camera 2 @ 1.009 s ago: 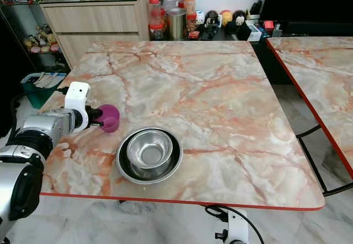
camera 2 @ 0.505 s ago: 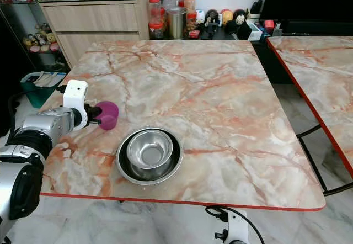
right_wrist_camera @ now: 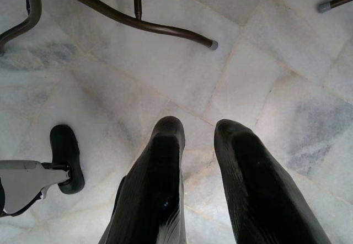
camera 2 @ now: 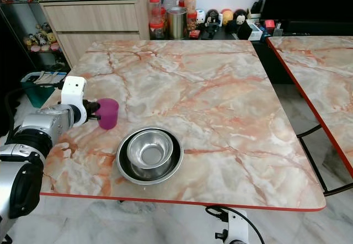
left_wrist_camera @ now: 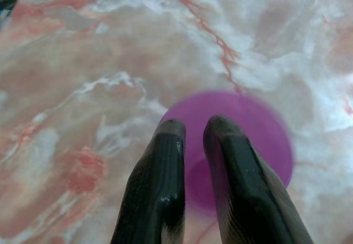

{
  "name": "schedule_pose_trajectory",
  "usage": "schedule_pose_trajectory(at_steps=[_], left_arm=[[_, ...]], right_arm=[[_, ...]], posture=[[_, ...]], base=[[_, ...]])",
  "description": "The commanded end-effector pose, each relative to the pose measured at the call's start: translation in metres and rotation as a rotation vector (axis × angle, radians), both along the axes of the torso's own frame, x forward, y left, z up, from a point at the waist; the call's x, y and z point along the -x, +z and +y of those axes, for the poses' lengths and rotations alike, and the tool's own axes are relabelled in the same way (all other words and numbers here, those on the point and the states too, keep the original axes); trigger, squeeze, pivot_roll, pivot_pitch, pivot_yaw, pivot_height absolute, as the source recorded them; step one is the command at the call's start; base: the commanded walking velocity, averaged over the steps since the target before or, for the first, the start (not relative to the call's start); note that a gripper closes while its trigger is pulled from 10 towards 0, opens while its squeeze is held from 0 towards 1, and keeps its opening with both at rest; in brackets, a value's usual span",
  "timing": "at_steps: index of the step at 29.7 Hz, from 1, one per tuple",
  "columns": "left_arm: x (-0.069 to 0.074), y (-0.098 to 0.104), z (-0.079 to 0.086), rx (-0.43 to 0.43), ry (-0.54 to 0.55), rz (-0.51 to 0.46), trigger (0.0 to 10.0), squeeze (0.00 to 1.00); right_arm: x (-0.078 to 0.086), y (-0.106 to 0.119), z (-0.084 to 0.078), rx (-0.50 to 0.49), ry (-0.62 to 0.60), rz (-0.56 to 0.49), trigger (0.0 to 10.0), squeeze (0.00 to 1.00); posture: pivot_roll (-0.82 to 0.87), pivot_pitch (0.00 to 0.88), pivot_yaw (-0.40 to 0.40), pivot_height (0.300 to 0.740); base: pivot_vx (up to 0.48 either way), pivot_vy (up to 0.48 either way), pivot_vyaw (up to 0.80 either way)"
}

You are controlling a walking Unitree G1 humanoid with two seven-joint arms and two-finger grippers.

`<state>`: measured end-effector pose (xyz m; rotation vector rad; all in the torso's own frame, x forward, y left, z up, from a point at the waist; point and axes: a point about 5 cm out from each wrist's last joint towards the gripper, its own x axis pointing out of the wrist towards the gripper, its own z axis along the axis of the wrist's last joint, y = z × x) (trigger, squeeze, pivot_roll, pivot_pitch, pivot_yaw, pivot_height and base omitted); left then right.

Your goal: Setting the table

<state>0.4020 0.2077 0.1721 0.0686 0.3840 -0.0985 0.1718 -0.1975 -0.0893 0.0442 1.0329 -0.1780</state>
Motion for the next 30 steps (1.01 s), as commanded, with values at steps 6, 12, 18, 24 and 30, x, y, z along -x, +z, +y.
schedule_pose_trajectory(at_steps=[6,12,18,24,30], left_arm=[[-0.001,0.006,0.006,-0.007,0.023,-0.016,10.0,0.0],[-0.001,0.006,0.006,-0.003,0.033,-0.025,10.0,0.0],[0.007,0.024,0.041,-0.021,0.183,-0.332,10.0,0.0],[0.035,0.017,0.085,-0.098,0.363,-0.445,10.0,0.0],[0.082,-0.01,0.138,-0.301,0.564,-0.439,10.0,0.0]], right_arm=[[0.0,0.0,0.001,-0.01,-0.015,-0.005,10.0,0.0],[0.0,0.0,0.001,-0.009,-0.015,-0.006,10.0,0.0],[-0.001,0.001,0.002,-0.014,-0.023,-0.019,10.0,0.0],[-0.002,0.001,0.001,-0.014,-0.023,-0.024,10.0,0.0],[-0.002,0.001,0.001,-0.014,-0.02,-0.025,10.0,0.0]], posture=[[0.1,0.0,0.049,0.74],[0.1,0.0,0.048,0.74],[0.1,0.0,0.046,0.74],[0.11,0.0,0.042,0.74],[0.11,0.0,0.044,0.74]], base=[[0.0,0.0,0.0],[0.0,0.0,0.0],[0.0,0.0,0.0],[0.0,0.0,0.0],[0.0,0.0,0.0]])
